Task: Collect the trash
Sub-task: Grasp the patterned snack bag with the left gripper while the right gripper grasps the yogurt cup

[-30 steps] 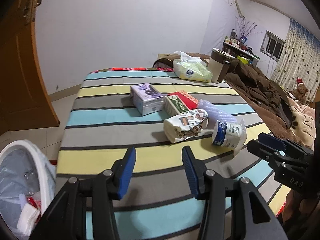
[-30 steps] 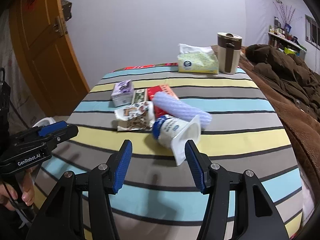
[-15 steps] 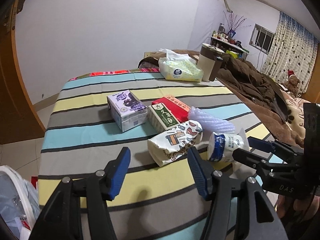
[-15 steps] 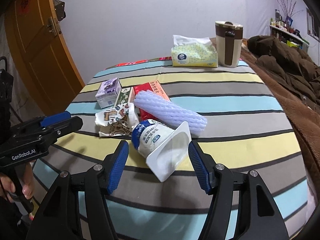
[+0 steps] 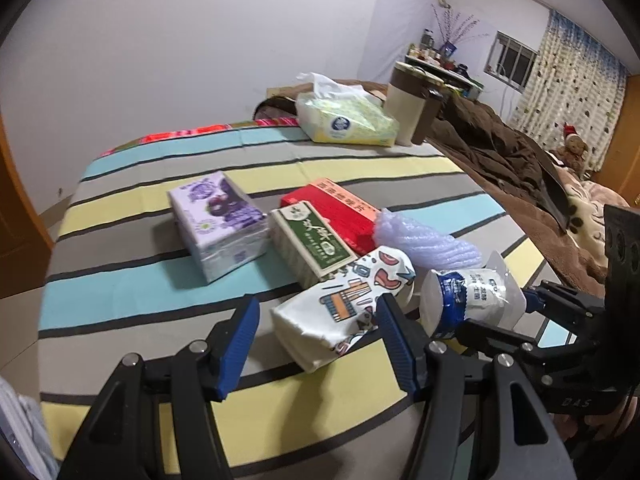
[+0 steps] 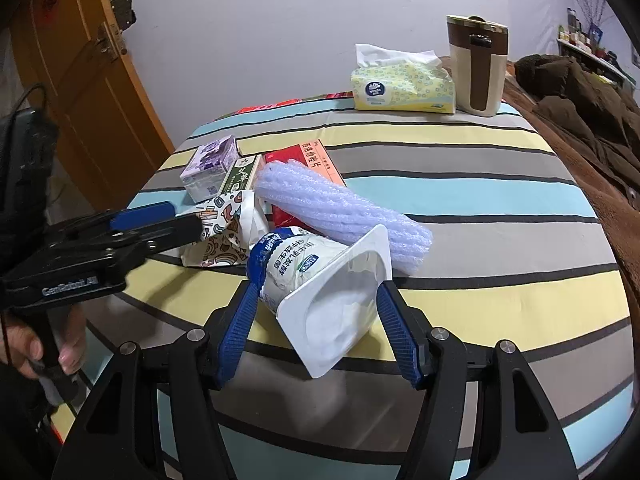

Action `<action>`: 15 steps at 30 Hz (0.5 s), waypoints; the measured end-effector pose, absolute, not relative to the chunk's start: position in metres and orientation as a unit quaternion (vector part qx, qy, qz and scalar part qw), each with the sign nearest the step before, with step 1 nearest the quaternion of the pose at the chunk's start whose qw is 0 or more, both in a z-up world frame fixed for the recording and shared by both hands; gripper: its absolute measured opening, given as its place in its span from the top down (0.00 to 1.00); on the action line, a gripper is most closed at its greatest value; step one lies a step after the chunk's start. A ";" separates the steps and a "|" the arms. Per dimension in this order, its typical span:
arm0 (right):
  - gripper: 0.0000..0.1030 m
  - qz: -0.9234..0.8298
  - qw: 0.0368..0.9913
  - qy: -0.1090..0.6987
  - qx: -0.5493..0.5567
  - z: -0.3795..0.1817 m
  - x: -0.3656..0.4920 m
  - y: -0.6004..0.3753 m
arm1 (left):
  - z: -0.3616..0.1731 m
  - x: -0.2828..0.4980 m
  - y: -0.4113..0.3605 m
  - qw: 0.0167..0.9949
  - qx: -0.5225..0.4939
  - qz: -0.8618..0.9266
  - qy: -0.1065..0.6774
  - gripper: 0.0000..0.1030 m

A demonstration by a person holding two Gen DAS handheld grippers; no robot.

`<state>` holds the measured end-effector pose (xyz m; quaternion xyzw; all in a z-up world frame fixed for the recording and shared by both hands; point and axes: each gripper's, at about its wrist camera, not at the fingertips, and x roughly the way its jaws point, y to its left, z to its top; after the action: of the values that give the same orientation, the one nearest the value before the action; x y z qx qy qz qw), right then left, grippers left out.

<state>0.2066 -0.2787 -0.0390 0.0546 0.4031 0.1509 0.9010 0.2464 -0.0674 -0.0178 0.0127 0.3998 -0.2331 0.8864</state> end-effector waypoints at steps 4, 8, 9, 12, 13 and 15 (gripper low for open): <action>0.44 0.146 0.903 0.399 0.065 -0.039 0.205 -0.287 | -0.024 0.249 -0.074 0.880 0.016 -0.245 0.406 0.39; 0.56 0.143 0.905 0.393 0.071 -0.037 0.201 -0.293 | -0.028 0.248 -0.079 0.879 0.021 -0.247 0.407 0.41; 0.58 0.141 0.906 0.393 0.071 -0.037 0.200 -0.294 | -0.028 0.248 -0.080 0.880 0.023 -0.246 0.407 0.44; 0.65 0.140 0.906 0.392 0.071 -0.037 0.200 -0.296 | -0.030 0.243 -0.083 0.880 0.033 -0.241 0.408 0.52; 0.74 0.139 0.907 0.392 0.071 -0.037 0.199 -0.296 | -0.030 0.241 -0.083 0.880 0.036 -0.240 0.408 0.54; 0.77 0.134 0.907 0.391 0.072 -0.036 0.198 -0.298 | -0.030 0.236 -0.084 0.882 0.042 -0.237 0.405 0.55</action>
<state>0.1985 -0.2979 -0.0363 0.0719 0.3915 0.1343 0.9075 0.2360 -0.0843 -0.0299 0.0417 0.4051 -0.2372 0.8820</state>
